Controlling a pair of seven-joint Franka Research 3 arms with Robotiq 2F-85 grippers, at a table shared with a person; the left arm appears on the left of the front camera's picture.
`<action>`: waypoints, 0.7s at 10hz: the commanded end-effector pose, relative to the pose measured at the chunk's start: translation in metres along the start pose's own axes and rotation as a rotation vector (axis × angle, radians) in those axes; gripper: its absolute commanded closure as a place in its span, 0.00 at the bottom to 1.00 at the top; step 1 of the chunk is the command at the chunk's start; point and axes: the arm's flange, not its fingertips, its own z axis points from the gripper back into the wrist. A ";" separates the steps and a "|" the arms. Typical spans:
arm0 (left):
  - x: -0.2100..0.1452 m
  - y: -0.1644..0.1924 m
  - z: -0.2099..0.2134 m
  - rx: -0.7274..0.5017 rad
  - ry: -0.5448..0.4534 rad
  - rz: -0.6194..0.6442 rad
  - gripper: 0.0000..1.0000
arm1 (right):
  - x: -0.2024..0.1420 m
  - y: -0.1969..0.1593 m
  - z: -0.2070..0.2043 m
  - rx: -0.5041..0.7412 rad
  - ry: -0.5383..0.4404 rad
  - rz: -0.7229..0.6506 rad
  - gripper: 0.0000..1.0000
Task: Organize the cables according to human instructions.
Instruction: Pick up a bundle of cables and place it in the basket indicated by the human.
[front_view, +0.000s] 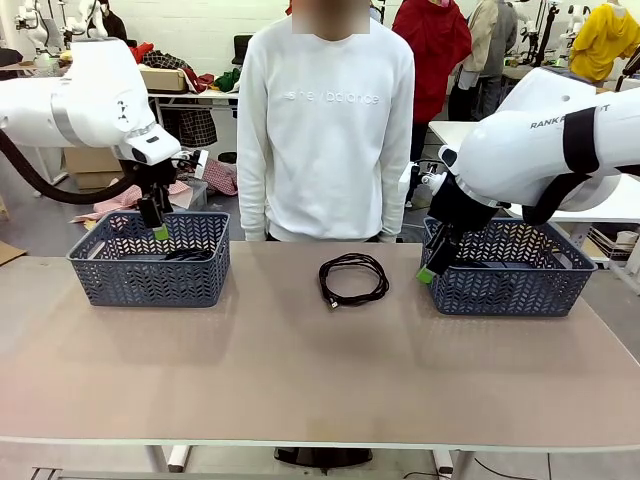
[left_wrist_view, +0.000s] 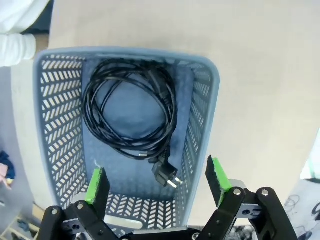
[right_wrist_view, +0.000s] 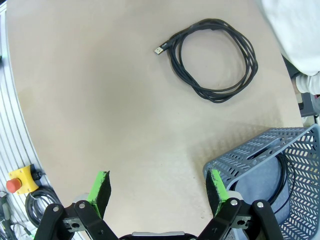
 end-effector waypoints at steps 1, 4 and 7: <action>0.013 -0.023 0.013 -0.024 -0.074 0.072 0.00 | 0.001 0.000 0.001 -0.003 -0.001 -0.001 0.00; 0.033 -0.065 0.022 -0.049 -0.186 0.108 0.00 | 0.001 0.000 0.001 -0.003 -0.001 -0.001 0.00; 0.045 -0.103 0.020 -0.103 -0.268 0.150 0.00 | 0.001 0.000 0.001 -0.003 -0.001 -0.001 0.00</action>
